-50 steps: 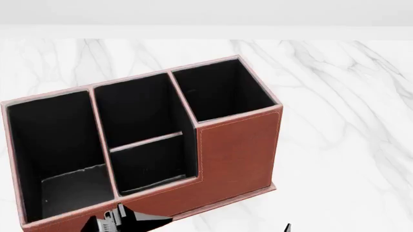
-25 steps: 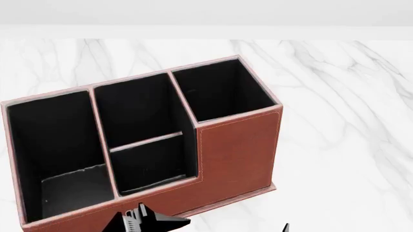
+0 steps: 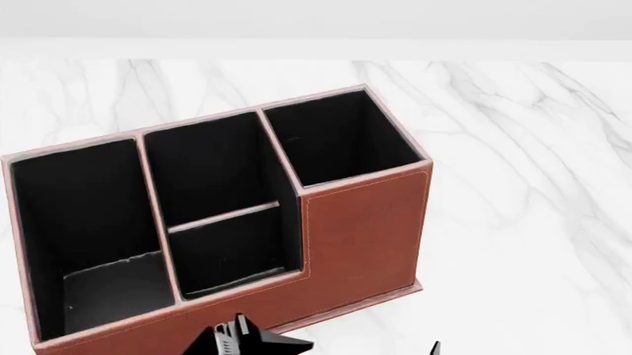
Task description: Pick up the book and place it in the back compartment of the caddy.
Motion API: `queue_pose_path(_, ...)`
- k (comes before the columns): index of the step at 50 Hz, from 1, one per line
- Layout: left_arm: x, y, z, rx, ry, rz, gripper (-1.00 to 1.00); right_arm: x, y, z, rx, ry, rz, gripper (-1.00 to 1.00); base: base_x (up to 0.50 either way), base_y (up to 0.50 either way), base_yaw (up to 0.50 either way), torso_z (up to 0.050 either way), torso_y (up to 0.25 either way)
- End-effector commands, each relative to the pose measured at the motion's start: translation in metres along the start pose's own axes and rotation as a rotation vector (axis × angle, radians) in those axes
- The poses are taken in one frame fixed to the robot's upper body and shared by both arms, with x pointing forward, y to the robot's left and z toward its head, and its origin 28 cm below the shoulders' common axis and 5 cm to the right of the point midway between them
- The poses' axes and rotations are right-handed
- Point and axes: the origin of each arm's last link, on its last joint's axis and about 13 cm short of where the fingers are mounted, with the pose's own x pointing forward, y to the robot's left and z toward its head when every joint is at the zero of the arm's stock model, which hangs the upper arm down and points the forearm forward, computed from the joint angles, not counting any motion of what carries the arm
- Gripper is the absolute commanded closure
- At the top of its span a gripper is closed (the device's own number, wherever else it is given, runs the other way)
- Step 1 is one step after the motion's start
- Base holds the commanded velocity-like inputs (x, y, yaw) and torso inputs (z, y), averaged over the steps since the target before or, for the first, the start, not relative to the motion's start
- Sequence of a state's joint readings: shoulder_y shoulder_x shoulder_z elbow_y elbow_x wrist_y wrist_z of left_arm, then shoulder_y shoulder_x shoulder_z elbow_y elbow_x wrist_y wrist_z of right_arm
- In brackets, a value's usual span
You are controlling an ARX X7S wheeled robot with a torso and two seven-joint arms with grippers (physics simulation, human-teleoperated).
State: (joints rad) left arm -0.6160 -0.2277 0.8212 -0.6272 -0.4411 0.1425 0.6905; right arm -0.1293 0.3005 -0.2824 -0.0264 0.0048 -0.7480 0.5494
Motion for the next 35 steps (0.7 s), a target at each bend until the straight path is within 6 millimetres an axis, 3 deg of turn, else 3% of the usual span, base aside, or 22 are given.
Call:
queue_pose_path(1,0.008,0.001,0.002,0.005,0.012,-0.018,-1.0,0.0,0.0,0.0,0.0,0.002,0.002,-1.0,0.0,0.0,0.0,0.0,0.0)
queue_pose_path(35,0.036,0.001,-0.01,-0.034,0.025,-0.072,-1.0,0.0,0.0,0.0,0.003,-0.001,0.006,-1.0,0.0,0.0,0.0,0.0,0.0)
